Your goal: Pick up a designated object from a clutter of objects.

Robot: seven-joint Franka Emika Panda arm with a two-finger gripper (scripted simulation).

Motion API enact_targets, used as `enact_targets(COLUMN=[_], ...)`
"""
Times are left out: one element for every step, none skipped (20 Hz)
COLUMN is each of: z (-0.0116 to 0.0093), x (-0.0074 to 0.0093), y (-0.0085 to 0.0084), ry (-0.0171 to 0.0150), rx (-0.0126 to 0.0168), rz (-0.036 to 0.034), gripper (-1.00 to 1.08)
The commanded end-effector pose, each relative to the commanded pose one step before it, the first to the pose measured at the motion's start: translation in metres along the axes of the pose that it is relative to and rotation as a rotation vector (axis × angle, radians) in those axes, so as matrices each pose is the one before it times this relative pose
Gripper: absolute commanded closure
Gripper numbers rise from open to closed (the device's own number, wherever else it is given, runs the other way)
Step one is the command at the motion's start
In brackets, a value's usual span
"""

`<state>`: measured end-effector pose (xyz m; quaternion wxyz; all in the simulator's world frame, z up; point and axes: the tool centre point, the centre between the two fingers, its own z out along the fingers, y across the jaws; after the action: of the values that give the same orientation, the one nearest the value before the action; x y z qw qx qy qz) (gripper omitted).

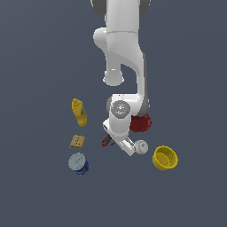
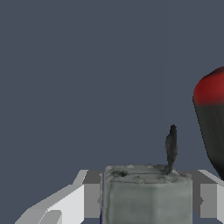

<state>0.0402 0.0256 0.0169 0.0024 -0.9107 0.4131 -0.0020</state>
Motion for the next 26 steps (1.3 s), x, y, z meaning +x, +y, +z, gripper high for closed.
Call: enact_targets(z=[-0.00325, -0.00229, -0.00281, -0.00333, -0.00386, -0.00414, -0.00494, -0.0055, -0.00607, -0.00665, -0.00689, -0.00784, -0.00839, -0.00865, -0.0094, -0.00987, -0.01005, -0.01074, -0.01089, -0.01156, -0.01181, -0.01153, -0.01175, -0.01158, -0.01107, -0.01129], x=[0.00101, 0.0005, 0.00062, 0.00073, 0.00085, 0.00121, 0.00109, 0.00121, 0.00133, 0.00147, 0.00195, 0.00173, 0.00186, 0.00223, 0.00209, 0.0022, 0.00256, 0.00241, 0.00277, 0.00262, 0.00269, 0.00301, 0.00271, 0.00269, 0.00299, 0.00267], y=[0.00087, 0.00068, 0.00083, 0.00098, 0.00114, 0.00148, 0.00145, 0.00161, 0.00178, 0.00194, 0.00237, 0.00228, 0.00243, 0.00275, 0.00271, 0.00283, 0.00311, 0.00306, 0.00332, 0.00327, 0.00333, 0.00348, 0.00328, 0.00321, 0.0033, 0.0031], ry=[0.0005, 0.0, 0.0, 0.0, 0.0, -0.00035, 0.0, 0.0, 0.0, 0.0, -0.0005, 0.0, 0.0, -0.00034, 0.0, 0.0, -0.00031, 0.0, -0.00028, 0.0, 0.0, -0.00026, 0.0, 0.0, -0.00021, 0.0], rx=[0.00042, 0.0, 0.0, 0.0, 0.0, -0.00029, 0.0, 0.0, 0.0, 0.0, -0.0004, 0.0, 0.0, -0.0003, 0.0, 0.0, -0.00033, 0.0, -0.00037, 0.0, 0.0, -0.00052, 0.0, 0.0, -0.00068, 0.0], rz=[0.00038, 0.0, 0.0, 0.0, 0.0, 0.00052, 0.0, 0.0, 0.0, 0.0, 0.00074, 0.0, 0.0, 0.00052, 0.0, 0.0, 0.00052, 0.0, 0.00051, 0.0, 0.0, 0.00061, 0.0, 0.0, 0.00067, 0.0], gripper=[1.08, 1.08, 1.08, 1.08, 1.08, 1.08, 1.08, 1.08, 1.08, 1.08, 1.08, 1.08, 1.08, 1.08, 1.08, 1.08, 1.08, 1.08, 1.08, 1.08, 1.08, 1.08, 1.08, 1.08, 1.08, 1.08])
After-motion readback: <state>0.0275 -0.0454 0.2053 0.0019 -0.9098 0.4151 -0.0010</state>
